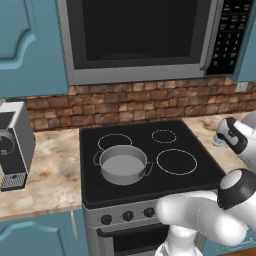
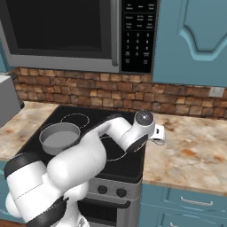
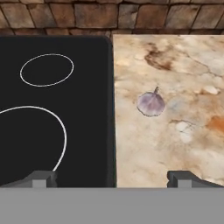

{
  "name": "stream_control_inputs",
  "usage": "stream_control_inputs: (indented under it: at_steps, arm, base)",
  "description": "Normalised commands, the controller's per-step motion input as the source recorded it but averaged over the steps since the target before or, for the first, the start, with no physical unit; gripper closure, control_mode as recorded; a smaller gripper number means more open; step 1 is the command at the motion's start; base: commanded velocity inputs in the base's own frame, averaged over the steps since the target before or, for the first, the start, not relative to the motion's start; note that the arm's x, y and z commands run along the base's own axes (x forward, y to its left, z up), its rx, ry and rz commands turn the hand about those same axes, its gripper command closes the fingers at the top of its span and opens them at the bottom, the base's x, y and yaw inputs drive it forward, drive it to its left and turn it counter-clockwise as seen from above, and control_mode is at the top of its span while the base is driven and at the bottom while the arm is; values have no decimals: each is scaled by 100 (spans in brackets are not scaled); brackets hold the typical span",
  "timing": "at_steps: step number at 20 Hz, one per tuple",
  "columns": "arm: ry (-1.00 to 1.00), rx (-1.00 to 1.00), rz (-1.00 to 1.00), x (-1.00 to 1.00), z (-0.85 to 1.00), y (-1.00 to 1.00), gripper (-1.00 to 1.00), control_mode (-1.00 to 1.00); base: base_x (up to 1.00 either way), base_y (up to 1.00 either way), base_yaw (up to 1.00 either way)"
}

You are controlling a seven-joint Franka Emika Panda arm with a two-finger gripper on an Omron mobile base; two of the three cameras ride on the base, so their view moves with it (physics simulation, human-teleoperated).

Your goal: Turn on the burner for the pot on the stove. Wait thirty seconds for the pot to heat up. Then add the garlic to the pot.

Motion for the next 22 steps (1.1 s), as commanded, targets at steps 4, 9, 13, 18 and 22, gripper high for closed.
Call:
stream_control_inputs:
  at_steps: [4,9,13,18,22]
  arm:
    - [0,0,0,23,-20,-22,-100,-100]
    - [8,0,-3,23,-30,-35,-100,-100]
    - [1,0,0,44,-18,-16,-100,-100]
    - [0,2,0,42,-13,-25,-100,-100]
    - [0,1,0,30,-16,-24,-100,-100]
  base:
    - [0,0,0]
    - [0,0,0]
    - [0,0,0]
    - [0,0,0]
    - [0,0,0]
